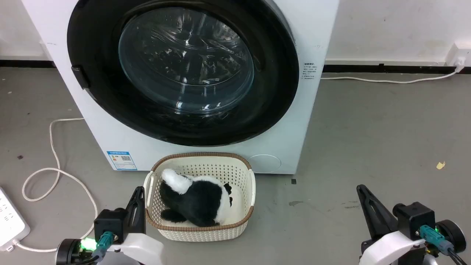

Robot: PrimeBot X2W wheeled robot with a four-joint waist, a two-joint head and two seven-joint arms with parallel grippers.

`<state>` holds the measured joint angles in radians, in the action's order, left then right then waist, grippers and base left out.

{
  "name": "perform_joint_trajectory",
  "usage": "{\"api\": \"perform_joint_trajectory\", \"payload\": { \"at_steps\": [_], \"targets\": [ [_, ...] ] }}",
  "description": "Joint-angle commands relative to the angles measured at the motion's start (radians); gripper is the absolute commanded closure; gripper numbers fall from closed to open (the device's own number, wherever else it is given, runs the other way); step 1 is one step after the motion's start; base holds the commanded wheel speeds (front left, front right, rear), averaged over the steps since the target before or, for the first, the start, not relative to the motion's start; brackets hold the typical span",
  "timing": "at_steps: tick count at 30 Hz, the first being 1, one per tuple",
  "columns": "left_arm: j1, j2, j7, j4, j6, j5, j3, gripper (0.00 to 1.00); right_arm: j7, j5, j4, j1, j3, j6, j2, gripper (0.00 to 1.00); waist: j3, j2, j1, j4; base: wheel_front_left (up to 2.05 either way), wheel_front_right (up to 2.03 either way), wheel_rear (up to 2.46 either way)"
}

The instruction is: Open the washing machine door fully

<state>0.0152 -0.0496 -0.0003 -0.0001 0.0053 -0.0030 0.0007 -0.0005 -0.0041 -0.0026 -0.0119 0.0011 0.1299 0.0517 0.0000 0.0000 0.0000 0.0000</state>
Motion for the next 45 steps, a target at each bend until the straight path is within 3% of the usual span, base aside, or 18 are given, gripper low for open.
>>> {"api": "perform_joint_trajectory", "payload": {
  "at_steps": [1,32,33,45],
  "targets": [
    [-0.015,-0.001,0.0,0.0,-0.005,0.003,-0.001,1.0,0.0,0.004,0.003,0.012,-0.001,0.001,-0.001,1.0,0.0,0.0,0.0,0.0,0.0,0.0,0.0],
    [-0.015,-0.001,0.0,0.0,-0.005,0.003,-0.001,1.0,0.0,0.004,0.003,0.012,-0.001,0.001,-0.001,1.0,0.0,0.0,0.0,0.0,0.0,0.0,0.0],
    [0.0,0.0,0.0,0.0,0.0,0.0,-0.001,0.0,0.0,0.0,0.0,0.0,0.0,0.0,0.0,0.0,0.0,0.0,0.0,0.0,0.0,0.0,0.0],
    [0.001,0.0,-0.017,-0.001,0.011,-0.003,-0.011,0.0,-0.018,0.01,0.002,-0.001,0.0,0.0,0.0,0.0,0.005,0.0,0.0,0.002,0.0,0.0,0.0]
  ]
}}
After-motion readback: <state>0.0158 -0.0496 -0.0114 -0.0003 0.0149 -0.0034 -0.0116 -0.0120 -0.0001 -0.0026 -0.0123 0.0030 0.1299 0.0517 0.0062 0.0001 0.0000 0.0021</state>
